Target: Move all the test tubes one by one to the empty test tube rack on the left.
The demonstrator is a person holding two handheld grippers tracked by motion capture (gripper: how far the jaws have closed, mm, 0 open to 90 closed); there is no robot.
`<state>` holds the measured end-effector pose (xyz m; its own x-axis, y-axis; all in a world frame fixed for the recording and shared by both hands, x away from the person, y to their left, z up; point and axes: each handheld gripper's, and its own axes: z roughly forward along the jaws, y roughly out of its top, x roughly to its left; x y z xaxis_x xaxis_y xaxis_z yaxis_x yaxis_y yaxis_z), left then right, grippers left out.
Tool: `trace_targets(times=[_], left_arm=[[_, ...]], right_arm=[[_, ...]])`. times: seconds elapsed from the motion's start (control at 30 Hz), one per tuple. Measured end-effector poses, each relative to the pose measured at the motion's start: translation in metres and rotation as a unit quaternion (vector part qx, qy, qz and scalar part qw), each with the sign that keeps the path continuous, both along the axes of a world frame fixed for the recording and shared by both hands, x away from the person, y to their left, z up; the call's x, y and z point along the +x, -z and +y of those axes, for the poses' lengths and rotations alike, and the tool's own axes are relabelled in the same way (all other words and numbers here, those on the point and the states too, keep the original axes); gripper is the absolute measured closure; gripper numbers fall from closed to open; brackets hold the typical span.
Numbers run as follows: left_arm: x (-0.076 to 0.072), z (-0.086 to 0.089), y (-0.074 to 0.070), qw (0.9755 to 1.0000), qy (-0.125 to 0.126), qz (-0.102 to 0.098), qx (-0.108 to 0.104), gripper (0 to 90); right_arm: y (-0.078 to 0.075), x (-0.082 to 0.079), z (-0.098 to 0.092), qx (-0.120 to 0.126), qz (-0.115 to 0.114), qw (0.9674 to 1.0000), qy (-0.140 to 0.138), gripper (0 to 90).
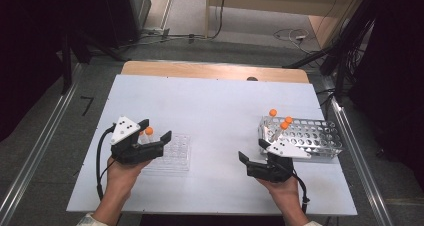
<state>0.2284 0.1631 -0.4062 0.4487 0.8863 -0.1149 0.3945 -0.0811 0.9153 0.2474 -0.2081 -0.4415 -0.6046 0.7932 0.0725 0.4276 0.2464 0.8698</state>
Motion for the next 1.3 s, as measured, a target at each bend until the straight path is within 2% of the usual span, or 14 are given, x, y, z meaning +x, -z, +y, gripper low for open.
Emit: trace_targets(times=[0.33,0.5,0.83,1.07,1.13,1.23,1.3], left_arm=[[-0.003,-0.022,0.007,0.9993,0.036,0.006,0.008,17.0],[-0.003,-0.025,0.009,0.9991,0.041,0.009,0.008,16.7],[-0.002,-0.029,0.013,0.9988,0.044,0.012,0.015,16.8],[-0.003,-0.032,0.014,0.9987,0.046,0.012,0.018,17.0],[-0.003,-0.032,0.014,0.9987,0.046,0.011,0.022,16.9],[-0.002,-0.033,0.015,0.9986,0.046,0.01,0.025,16.5],[-0.002,-0.033,0.015,0.9987,0.045,0.01,0.024,16.4]], right_arm=[[-0.007,-0.004,-0.025,0.01,-0.012,0.9994,0.031,17.1],[-0.008,-0.006,-0.035,0.012,-0.015,0.9988,0.044,17.1],[-0.001,0.006,-0.056,0.01,-0.02,0.9939,0.108,18.3],[0.007,0.019,-0.062,0.015,-0.015,0.9915,0.129,25.6],[0.009,0.023,-0.061,0.005,-0.022,0.9903,0.137,27.5],[0.011,0.029,-0.06,0.008,-0.022,0.9891,0.146,34.4],[0.012,0.032,-0.06,0.009,-0.03,0.9881,0.151,40.7]])
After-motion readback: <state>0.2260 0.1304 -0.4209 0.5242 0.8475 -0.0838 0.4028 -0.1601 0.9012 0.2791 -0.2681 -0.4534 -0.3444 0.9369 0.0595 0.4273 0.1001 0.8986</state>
